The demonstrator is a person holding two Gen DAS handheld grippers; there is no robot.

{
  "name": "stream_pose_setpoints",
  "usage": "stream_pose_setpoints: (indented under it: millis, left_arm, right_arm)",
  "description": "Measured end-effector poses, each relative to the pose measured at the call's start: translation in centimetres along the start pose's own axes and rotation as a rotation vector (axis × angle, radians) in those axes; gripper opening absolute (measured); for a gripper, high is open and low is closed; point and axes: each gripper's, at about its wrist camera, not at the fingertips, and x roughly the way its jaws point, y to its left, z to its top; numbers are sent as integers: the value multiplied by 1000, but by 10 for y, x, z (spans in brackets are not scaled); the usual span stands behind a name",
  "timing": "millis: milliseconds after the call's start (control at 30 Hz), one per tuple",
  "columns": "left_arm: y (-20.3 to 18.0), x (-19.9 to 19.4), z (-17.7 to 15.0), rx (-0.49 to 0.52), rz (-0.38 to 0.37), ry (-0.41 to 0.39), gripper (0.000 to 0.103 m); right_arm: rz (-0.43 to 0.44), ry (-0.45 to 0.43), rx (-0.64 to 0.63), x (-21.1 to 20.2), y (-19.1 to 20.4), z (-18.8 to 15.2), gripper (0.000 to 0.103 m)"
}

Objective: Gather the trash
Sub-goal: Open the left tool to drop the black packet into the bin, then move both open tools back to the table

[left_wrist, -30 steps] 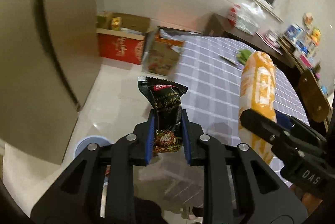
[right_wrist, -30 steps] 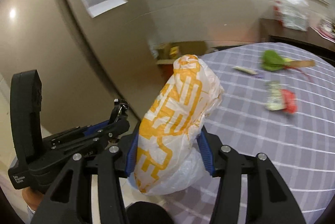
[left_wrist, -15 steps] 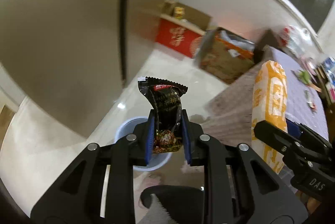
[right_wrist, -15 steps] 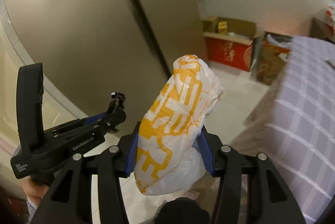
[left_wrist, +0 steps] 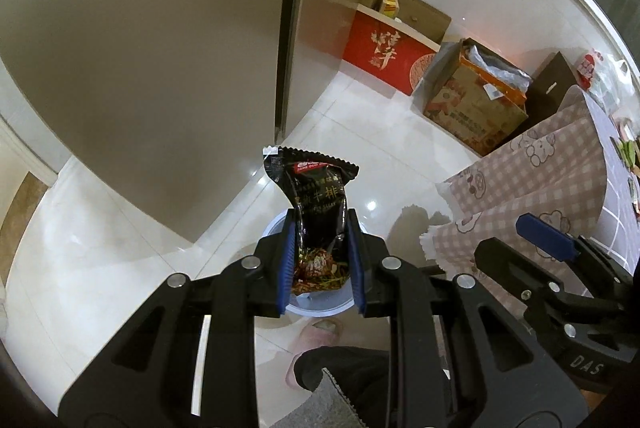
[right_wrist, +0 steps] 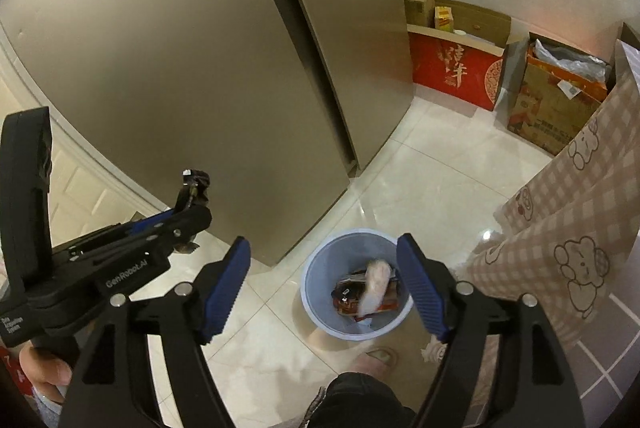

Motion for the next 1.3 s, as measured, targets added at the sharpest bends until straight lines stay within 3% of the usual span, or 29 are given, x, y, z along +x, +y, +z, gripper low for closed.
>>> stream_pose_setpoints:
  millis: [633,700,733,800,1300]
  left_arm:
    - [-30,19,6,37,-10,34,24]
    - [-31,17,6,32,1,30,32]
    - [-30,17,6,23,11,26,56]
    - [-30,14,7,19,34,-1,78]
    - [-51,-7,1,66,47,-2,78]
  right_arm:
    - [-16,-44,46,-13,-19,-2,78]
    - [-22,-52,47,-14,-19,-1,78]
    - [-23,-53,48,-15,-20,-2,78]
    - [-23,-58,51,-17,-21,-3,78]
    - [4,-85,89,-45,-34,-9,78]
